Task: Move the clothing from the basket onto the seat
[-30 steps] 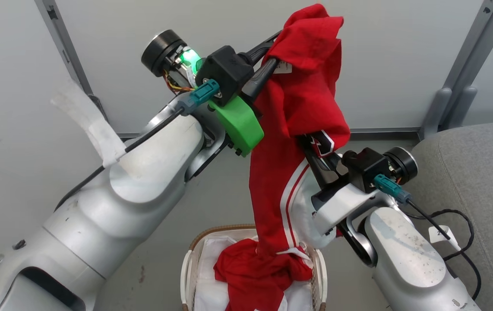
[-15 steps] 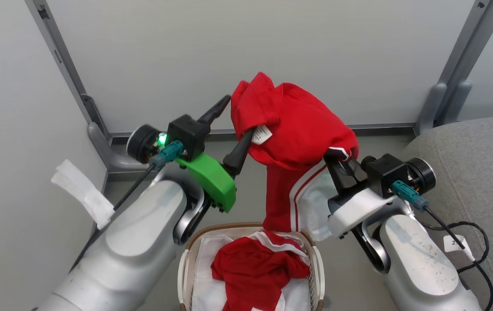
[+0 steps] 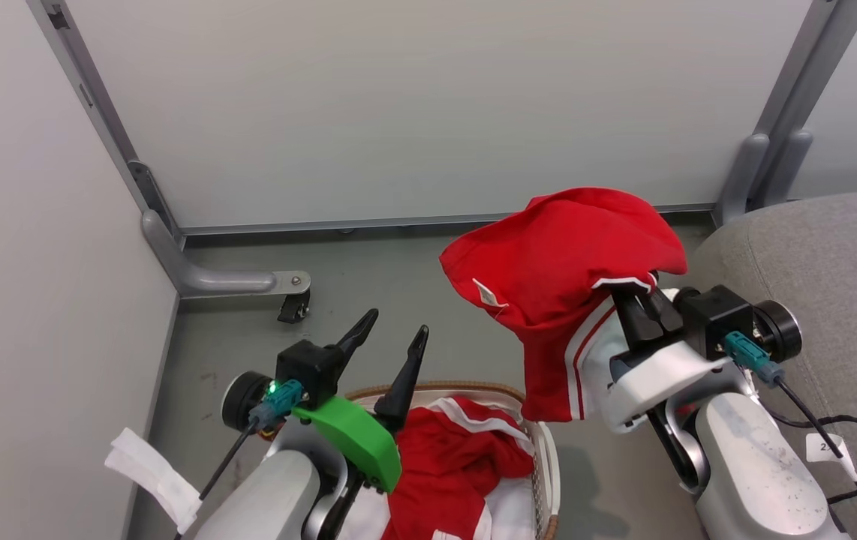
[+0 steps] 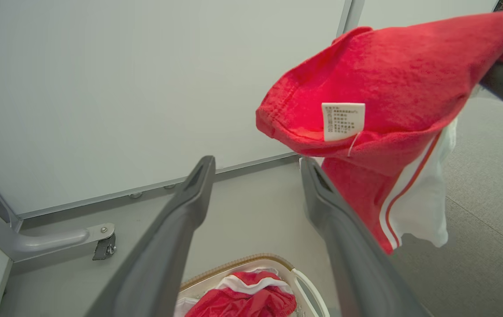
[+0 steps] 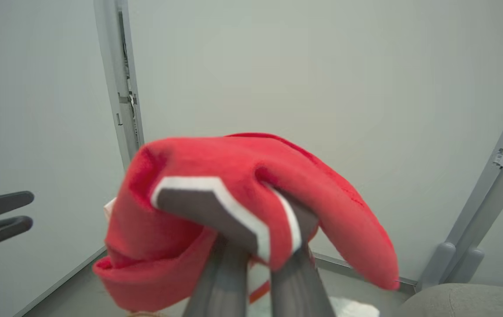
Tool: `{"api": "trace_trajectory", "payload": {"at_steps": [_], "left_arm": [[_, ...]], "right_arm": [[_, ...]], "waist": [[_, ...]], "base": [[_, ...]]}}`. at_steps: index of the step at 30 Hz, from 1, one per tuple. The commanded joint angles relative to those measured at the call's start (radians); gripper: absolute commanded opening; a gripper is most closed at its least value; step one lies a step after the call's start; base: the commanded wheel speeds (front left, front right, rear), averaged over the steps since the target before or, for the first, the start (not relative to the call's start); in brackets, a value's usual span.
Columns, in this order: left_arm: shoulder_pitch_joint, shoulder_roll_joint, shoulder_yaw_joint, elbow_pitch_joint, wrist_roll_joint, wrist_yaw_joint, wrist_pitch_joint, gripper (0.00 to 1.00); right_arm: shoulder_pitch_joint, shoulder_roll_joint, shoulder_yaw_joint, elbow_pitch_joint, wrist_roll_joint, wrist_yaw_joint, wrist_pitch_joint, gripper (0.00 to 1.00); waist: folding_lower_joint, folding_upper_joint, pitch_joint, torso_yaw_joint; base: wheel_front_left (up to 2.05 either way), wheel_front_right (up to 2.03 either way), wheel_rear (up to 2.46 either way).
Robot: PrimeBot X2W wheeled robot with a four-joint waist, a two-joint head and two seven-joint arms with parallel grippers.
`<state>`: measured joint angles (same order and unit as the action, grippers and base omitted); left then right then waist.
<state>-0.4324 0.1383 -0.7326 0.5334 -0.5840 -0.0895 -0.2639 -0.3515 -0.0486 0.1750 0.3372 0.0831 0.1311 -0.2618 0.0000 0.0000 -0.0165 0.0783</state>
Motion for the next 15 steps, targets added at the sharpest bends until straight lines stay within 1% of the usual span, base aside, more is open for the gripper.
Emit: {"api": "trace_trajectory", "payload": {"at_steps": [1,10,15], "left_arm": [[0.033,-0.008,0.022,-0.007,0.017,-0.007,-0.001,1.00],[0.136,-0.051,0.119,-0.037,0.103,-0.027,-0.001,1.00],[0.164,-0.065,0.147,-0.061,0.143,-0.034,-0.001,1.00]], "right_arm": [[0.018,-0.003,-0.009,-0.007,-0.007,-0.001,-0.005,0.00],[0.040,-0.004,-0.044,-0.008,-0.020,-0.001,-0.005,0.00],[0.040,-0.004,-0.065,-0.006,-0.034,-0.001,-0.005,0.00]], "waist": [[0.0000,0.0000,0.001,-0.001],[0.0000,0.0000,0.011,-0.015],[0.0000,0.0000,0.020,-0.063]], "base": [[0.00,0.00,0.00],[0.00,0.00,0.00],[0.00,0.00,0.00]]}}
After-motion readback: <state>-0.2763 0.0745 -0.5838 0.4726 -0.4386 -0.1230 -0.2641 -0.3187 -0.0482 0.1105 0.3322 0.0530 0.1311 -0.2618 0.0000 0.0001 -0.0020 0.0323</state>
